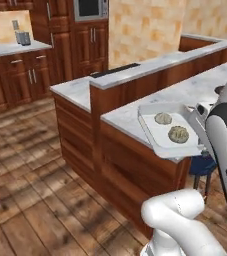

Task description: Place two dumplings into each of the tupperware containers and then place the containers in the fridge.

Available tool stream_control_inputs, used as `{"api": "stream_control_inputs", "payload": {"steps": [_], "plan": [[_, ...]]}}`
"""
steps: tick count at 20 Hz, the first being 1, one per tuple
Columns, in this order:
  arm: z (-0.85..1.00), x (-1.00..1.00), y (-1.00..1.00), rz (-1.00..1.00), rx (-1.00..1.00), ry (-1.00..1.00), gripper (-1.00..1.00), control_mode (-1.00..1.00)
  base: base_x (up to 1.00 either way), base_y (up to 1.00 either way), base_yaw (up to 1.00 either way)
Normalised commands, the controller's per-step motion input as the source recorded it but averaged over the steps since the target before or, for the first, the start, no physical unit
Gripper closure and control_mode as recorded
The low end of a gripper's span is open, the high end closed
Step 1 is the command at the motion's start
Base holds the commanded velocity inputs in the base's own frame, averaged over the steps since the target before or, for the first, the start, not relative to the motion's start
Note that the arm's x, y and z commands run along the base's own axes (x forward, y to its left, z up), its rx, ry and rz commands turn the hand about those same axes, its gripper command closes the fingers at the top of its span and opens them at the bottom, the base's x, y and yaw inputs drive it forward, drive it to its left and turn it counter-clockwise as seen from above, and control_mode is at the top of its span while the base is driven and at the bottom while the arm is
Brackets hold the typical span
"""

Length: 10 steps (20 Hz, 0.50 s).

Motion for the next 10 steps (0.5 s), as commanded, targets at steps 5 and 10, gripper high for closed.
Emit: {"api": "stream_control_inputs", "payload": {"steps": [5, 10], "plan": [[0.0, 0.0, 0.0, 0.0, 0.0, 0.0, 1.0, 1.0, -0.28, 0.59, 0.78], [0.0, 0.0, 0.0, 0.0, 0.0, 0.0, 1.0, 1.0, 0.28, 0.09, 0.87]]}}
